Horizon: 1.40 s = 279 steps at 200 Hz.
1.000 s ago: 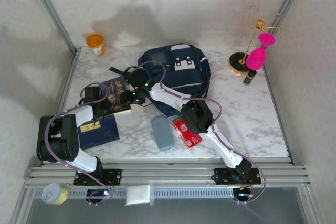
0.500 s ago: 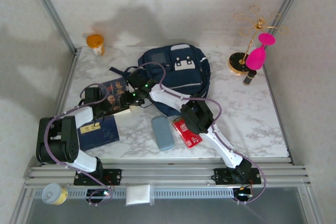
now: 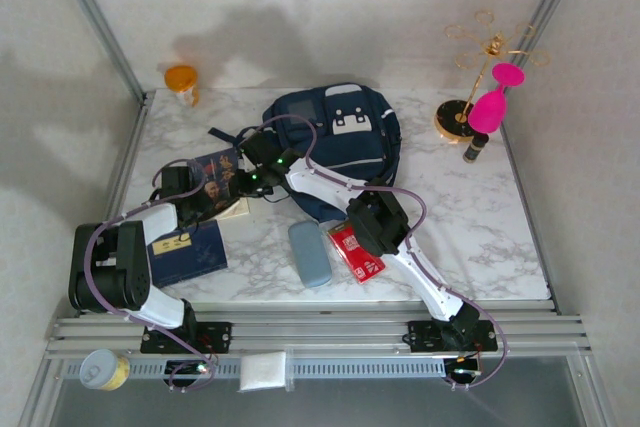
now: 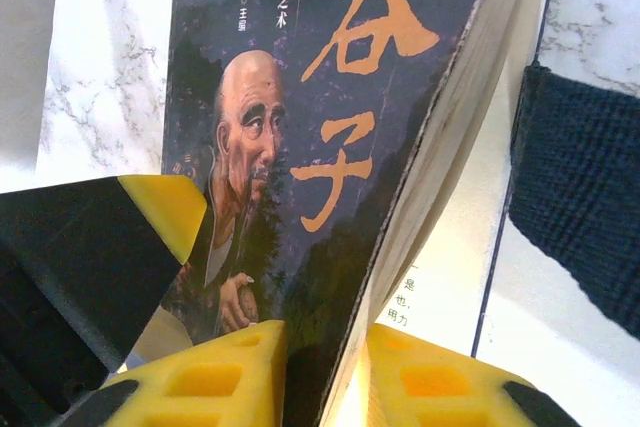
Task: Pack books, pencil case, and school supplies into a backpack
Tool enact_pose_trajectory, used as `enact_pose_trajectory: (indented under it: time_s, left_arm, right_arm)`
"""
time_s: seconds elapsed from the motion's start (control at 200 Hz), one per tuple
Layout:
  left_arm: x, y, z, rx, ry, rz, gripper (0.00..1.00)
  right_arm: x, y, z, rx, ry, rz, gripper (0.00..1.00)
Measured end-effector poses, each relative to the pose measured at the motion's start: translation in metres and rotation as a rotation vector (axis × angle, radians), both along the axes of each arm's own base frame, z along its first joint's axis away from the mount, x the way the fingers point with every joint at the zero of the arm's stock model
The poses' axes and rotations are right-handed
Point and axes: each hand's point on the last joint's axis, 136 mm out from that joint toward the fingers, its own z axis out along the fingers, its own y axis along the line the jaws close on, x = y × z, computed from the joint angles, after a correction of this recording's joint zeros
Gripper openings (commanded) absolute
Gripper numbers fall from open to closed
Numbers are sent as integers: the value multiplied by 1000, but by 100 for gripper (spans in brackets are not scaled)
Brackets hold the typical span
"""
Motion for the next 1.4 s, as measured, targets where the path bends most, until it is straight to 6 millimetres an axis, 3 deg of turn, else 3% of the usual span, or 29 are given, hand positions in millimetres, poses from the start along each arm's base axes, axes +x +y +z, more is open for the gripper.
enact_pose_trajectory:
  time_s: [0.15,0.235,0.451,0.531,0.671,0.821,0.961,1.116,1.232,1.397]
  left_arm:
    - [0,0,0,0,0,0,50]
    - [0,0,0,-1,1,1,55]
    - [-10,9,15,-19,13,32,70]
    - [-8,24,41,-29,-33,71,78]
    - [6,47,114,-17,-195,116,88]
    - [13,46,177,-23,-329,83,95]
    - [13,25,203,-98,-393,1,97]
    - [13,-5,213,-261,-441,-77,97]
    - [14,-44,227,-405,-511,-150,98]
    - [15,-112,247,-567,-564,-297,99]
  right_arm:
    - [-1,0,1,2,4,0,6]
    - [0,1,2,10,6,0,1]
    - [-3,11,23,90,-1,38,0]
    - [-7,15,45,142,-14,63,0]
    - [-16,15,101,241,-45,102,0]
    - [-24,-5,170,346,-90,130,0]
    - [-31,-39,227,432,-153,140,0]
    - [-37,-83,267,509,-190,152,0]
    - [-31,-111,281,544,-206,146,0]
    - [-17,-136,275,555,-189,128,0]
